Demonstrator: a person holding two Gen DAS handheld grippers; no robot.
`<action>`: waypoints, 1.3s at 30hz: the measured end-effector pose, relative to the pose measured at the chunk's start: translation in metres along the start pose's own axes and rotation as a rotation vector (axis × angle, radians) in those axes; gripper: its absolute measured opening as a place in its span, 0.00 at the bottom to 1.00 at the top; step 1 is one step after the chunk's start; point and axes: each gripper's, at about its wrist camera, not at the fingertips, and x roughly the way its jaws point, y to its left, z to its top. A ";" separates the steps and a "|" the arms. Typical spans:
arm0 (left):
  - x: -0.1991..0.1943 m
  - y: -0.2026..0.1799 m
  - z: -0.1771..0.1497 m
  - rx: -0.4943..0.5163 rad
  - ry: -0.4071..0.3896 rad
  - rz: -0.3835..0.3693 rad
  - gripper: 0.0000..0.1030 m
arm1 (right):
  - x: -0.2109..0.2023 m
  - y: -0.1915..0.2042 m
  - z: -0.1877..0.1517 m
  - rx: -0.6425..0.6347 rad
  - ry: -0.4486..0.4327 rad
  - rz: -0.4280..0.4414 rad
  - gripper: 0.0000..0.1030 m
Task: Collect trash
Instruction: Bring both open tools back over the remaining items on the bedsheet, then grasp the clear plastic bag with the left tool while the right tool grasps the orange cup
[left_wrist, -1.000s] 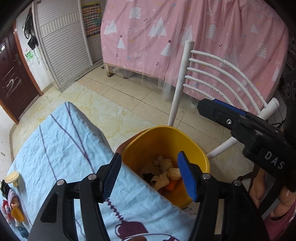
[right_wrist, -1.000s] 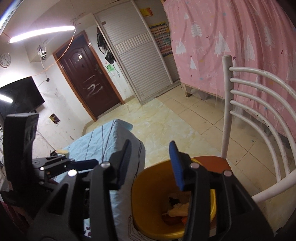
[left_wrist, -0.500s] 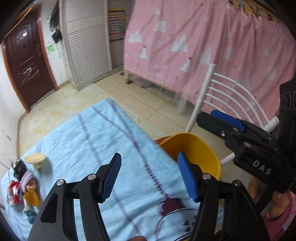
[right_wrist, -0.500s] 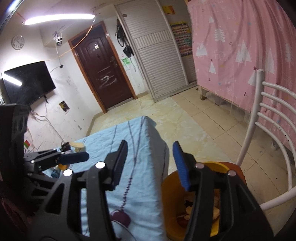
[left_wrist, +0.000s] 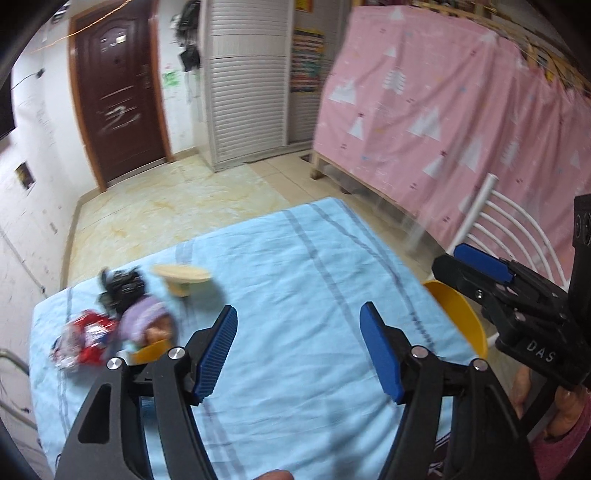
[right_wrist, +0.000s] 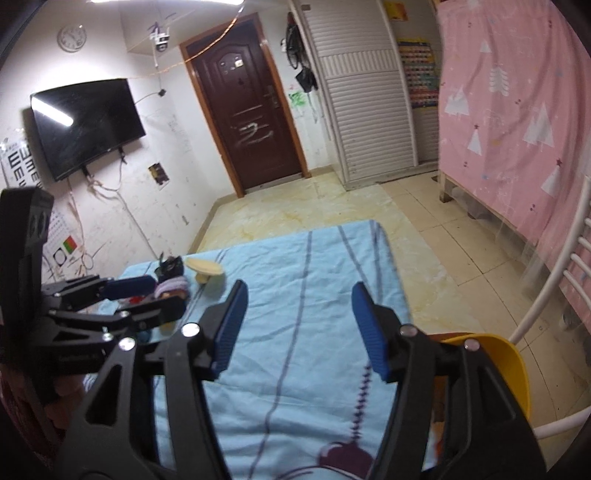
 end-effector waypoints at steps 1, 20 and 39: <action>-0.002 0.008 -0.001 -0.010 -0.002 0.005 0.59 | 0.005 0.009 0.000 -0.013 0.008 0.010 0.55; -0.034 0.168 -0.021 -0.219 -0.036 0.168 0.60 | 0.089 0.131 -0.014 -0.183 0.181 0.126 0.55; 0.008 0.248 -0.047 -0.328 0.080 0.202 0.60 | 0.154 0.184 -0.033 -0.246 0.326 0.182 0.55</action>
